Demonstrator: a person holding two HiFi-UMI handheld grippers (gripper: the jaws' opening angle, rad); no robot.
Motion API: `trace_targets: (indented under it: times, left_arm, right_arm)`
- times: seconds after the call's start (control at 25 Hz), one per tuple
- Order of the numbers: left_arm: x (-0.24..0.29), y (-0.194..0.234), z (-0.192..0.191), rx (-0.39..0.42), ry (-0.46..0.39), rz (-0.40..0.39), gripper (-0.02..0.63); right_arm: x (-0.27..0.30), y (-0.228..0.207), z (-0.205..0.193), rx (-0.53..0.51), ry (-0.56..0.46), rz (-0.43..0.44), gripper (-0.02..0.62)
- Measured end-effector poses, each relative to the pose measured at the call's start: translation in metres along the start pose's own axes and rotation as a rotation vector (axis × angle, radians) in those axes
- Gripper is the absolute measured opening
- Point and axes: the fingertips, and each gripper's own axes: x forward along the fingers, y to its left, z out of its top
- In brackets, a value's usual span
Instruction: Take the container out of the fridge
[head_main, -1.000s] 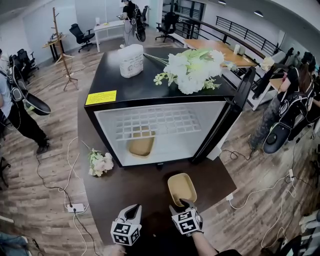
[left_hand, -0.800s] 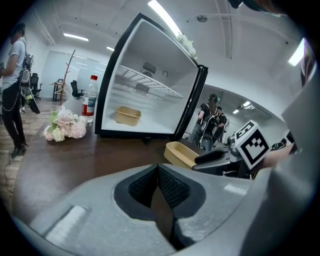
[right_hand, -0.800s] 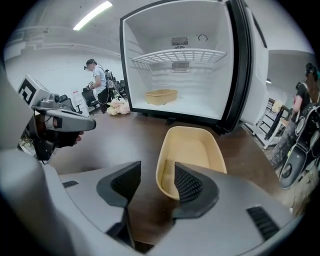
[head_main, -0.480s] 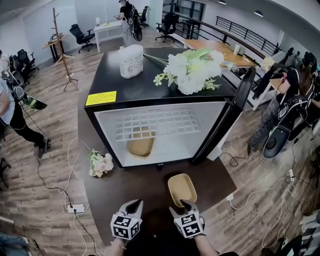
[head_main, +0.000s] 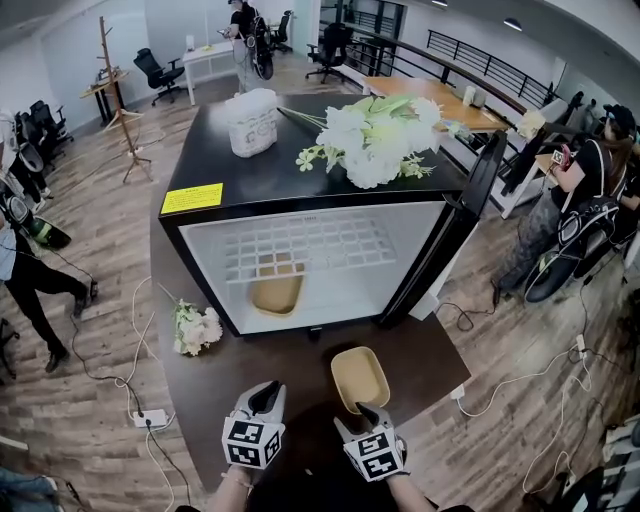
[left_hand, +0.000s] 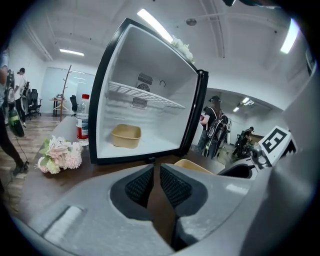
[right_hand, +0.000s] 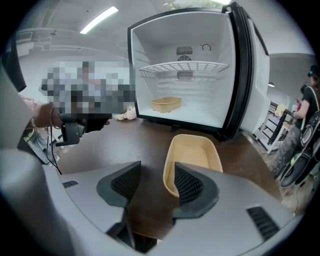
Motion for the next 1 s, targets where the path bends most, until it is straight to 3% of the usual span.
trace_targets:
  times: [0.2,0.6,1.0]
  left_arm:
    - [0.013,0.002,0.023,0.026,-0.03,-0.005,0.105]
    - [0.049,0.008,0.059,0.131,0.011,-0.003,0.201]
    - [0.089,0.014,0.089,0.243,0.052,0.009,0.212]
  right_arm:
    - [0.0,0.002,-0.005,-0.014,0.019,0.012,0.218]
    - [-0.001,0.003,0.008,0.003,-0.019,0.04,0.218]
    - [-0.003,0.006,0.01,-0.007,-0.029,0.047,0.195]
